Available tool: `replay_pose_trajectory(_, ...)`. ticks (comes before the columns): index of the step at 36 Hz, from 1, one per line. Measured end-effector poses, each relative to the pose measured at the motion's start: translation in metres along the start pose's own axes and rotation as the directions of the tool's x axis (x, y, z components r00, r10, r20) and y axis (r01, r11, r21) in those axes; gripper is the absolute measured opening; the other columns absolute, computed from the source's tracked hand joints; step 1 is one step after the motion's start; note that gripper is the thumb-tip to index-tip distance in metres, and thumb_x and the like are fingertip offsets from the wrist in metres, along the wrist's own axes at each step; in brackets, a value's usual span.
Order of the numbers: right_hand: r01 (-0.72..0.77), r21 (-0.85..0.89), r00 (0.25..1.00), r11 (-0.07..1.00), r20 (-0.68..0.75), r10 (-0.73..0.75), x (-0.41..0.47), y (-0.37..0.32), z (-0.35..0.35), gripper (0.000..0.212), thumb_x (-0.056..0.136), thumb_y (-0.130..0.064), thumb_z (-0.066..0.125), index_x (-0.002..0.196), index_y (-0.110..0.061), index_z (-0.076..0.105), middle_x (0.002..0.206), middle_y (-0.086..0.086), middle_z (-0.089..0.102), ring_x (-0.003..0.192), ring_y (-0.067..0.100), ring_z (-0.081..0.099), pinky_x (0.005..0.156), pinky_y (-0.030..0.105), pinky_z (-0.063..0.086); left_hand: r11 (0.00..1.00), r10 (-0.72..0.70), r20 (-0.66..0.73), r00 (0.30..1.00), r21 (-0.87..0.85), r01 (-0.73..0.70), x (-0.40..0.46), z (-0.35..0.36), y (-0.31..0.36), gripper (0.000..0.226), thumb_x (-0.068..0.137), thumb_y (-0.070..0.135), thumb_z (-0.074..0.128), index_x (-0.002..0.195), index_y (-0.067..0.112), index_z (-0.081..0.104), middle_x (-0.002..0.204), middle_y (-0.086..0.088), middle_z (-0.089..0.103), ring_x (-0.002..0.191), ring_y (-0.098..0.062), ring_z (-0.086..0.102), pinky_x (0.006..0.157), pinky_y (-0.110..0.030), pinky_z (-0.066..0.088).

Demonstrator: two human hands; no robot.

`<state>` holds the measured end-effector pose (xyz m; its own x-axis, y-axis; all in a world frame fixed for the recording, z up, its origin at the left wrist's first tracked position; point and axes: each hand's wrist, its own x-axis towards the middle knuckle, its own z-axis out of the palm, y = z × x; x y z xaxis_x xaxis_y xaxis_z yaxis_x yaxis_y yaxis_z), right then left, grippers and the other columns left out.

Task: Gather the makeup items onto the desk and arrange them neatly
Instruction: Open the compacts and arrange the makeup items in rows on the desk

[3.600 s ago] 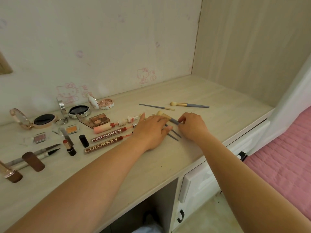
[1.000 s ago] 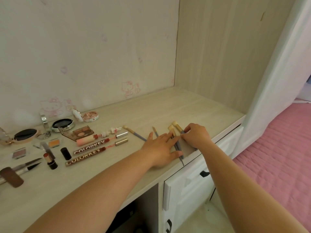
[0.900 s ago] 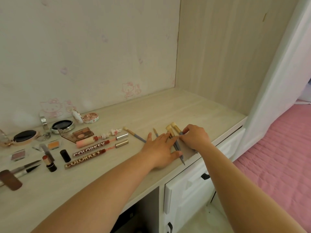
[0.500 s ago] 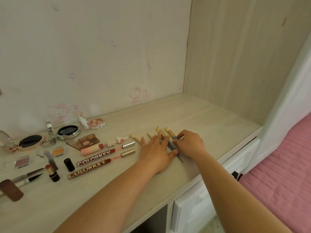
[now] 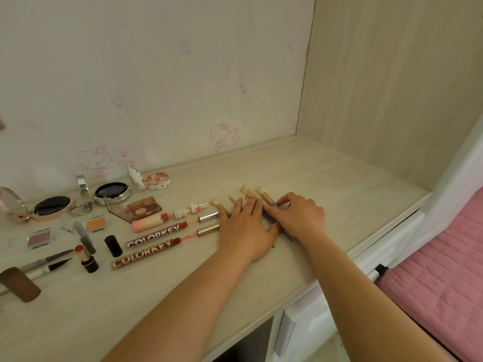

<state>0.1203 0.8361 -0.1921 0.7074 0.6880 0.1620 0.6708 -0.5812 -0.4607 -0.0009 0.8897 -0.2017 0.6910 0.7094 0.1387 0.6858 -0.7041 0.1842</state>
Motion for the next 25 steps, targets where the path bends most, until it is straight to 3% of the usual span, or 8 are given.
replay_pose_trajectory(17,-0.003,0.041,1.000,0.999,-0.002,0.003,-0.0014,-0.0005,-0.0028,0.041,0.077,-0.066,0.049,0.099,-0.032,0.060,0.102,-0.003,0.064,0.102,0.020,0.053,0.078,0.034,0.035,0.999,-0.044,-0.054,0.998,-0.030,0.042,-0.0004,0.0010,-0.0015,0.076,0.088,0.063,0.026,0.147,0.017,0.021,0.156,0.001,0.016,0.145,-0.019,0.004,0.112,-0.052,-0.009)
replay_pose_trajectory(25,-0.018,0.027,1.000,0.999,0.001,0.018,-0.0024,-0.0033,-0.0035,0.041,0.078,-0.067,0.044,0.095,-0.033,0.058,0.100,-0.003,0.064,0.099,0.020,0.054,0.076,0.033,0.033,1.000,-0.027,-0.075,0.997,-0.017,0.026,-0.0022,0.0008,-0.0020,0.076,0.089,0.063,0.021,0.149,0.018,0.011,0.158,-0.001,-0.001,0.144,-0.021,-0.009,0.112,-0.050,-0.013)
